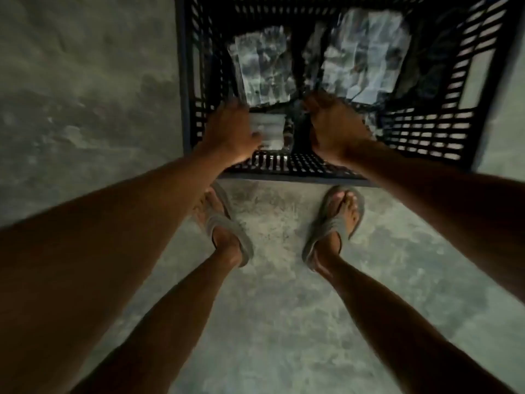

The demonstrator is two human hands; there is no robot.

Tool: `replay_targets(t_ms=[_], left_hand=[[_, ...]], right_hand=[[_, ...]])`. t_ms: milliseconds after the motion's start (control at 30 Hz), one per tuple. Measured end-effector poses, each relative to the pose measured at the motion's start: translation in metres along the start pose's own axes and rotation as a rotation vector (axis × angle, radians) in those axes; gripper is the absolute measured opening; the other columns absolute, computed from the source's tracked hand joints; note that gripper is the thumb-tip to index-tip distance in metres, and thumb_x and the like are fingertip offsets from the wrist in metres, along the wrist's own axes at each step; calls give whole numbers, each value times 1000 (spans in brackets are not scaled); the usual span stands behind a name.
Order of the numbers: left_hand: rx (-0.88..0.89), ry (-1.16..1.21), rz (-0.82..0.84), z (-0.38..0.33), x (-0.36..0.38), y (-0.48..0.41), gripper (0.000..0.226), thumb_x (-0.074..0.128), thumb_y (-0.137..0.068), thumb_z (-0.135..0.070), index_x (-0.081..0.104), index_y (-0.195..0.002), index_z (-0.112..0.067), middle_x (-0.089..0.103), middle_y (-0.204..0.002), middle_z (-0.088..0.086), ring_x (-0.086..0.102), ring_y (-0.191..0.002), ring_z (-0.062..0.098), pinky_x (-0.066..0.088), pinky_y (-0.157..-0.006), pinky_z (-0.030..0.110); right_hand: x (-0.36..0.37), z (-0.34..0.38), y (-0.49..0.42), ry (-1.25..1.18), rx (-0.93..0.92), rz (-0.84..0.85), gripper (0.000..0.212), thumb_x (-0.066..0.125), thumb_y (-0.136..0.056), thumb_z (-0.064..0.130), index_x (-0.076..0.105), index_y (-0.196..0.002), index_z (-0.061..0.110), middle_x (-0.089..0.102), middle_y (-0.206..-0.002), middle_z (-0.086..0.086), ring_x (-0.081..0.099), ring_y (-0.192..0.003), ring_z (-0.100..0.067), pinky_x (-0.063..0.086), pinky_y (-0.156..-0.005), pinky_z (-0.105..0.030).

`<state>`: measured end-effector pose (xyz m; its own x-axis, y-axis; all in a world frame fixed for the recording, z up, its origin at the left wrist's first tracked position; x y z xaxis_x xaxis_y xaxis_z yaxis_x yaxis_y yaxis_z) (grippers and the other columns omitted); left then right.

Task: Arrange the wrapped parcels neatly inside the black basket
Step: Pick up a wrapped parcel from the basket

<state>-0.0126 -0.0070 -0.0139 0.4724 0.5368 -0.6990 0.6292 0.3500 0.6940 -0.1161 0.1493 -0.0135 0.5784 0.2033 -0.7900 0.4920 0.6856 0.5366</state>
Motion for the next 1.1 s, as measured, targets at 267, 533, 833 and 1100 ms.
replay_targets(t_ms=[267, 533, 833, 1100], left_hand=[[63, -235, -21, 28, 54, -125, 113, 70, -88, -29, -15, -159, -9, -25, -167, 9, -19, -155, 25, 3, -128, 42], [-19, -459, -72, 19, 81, -160, 85, 36, -102, -35, -20, -156, -1, -27, -164, 17, -19, -154, 33, 3, -127, 42], [-113, -571, 50, 1, 63, -157, 90, 42, -102, -42, -12, -157, 4, -25, -164, 21, -19, -153, 39, 5, -127, 47], [313, -76, 53, 2, -69, -71, 33, 52, -98, -42, 67, -113, -17, 67, -112, -2, 59, -111, 17, 44, -95, 28]], right_hand=[[90, -14, -129, 514, -188, -155, 99, 63, -84, 15, -4, -154, -4, -7, -164, -24, -6, -152, -37, 8, -123, -50], [118, -9, -157, 697, -200, -233, 59, 16, -93, 5, 18, -147, -18, 17, -154, -41, 17, -146, -52, 20, -117, -61], [90, -20, -153, 610, -282, -85, 87, 58, -89, 13, 1, -151, -12, 2, -159, -36, 9, -149, -47, 34, -113, -50], [-20, -30, -91, -106, -495, -233, 46, 64, -89, 37, 58, -128, 15, 66, -123, -6, 64, -111, -23, 52, -95, -39]])
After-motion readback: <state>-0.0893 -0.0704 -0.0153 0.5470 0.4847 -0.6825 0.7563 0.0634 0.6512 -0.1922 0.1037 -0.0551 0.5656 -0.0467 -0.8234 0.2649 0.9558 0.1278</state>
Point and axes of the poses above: each hand's wrist, its own y-axis away from the middle knuckle, its own x-axis out of the palm, z = x × y, the point moved 2 cm from there along -y, towards the middle knuckle
